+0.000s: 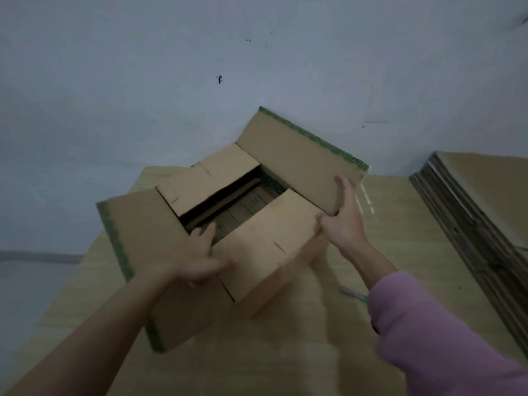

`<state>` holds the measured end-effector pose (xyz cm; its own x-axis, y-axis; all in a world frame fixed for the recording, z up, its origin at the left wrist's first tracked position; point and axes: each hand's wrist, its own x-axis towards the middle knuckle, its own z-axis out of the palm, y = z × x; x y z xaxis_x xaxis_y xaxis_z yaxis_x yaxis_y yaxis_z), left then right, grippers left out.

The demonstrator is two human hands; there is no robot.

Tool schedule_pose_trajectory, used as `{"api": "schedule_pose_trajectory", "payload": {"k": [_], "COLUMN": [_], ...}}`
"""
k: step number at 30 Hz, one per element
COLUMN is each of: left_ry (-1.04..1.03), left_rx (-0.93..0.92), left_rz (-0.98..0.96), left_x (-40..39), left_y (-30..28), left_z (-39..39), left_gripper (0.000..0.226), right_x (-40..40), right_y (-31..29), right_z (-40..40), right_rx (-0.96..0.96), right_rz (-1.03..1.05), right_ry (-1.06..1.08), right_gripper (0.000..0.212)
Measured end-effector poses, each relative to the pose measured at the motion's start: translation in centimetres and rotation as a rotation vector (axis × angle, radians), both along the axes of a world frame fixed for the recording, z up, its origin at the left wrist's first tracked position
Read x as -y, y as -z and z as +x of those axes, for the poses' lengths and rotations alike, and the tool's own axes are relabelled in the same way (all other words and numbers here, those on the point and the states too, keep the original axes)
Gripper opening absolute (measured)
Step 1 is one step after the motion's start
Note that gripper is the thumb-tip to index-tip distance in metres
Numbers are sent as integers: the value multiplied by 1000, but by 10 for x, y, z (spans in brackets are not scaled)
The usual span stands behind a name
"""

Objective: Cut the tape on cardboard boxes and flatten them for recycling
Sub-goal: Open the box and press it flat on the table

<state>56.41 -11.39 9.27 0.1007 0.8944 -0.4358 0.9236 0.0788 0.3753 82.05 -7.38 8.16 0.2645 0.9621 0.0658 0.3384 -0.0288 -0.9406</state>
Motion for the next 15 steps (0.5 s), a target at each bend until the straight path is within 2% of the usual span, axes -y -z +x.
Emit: {"api": "schedule_pose_trajectory", "payload": {"k": [5, 8, 10, 14, 15], "left_ry": [-39, -44, -102, -94, -48], "left_rx": [120, 145, 323, 978, 1071], "left_rz": [19, 26, 69, 322, 349], "left_x": [0, -3, -5, 2, 8], "left_y": [13, 19, 14, -19, -30], "left_z": [-9, -8, -6, -1, -1], "left_gripper": [85, 105, 93, 58, 49], "right_x": [0, 6, 9, 31, 38], "right_y": [-45, -68, -76, -81, -85], "right_z": [-29, -50, -60, -76, -81], "right_rx": [80, 179, 132, 9, -4], "right_rz": [298, 468, 494, 408, 393], "right_ry": [-151, -231, -283, -218, -186], "right_gripper": [87, 82, 78, 61, 55]}}
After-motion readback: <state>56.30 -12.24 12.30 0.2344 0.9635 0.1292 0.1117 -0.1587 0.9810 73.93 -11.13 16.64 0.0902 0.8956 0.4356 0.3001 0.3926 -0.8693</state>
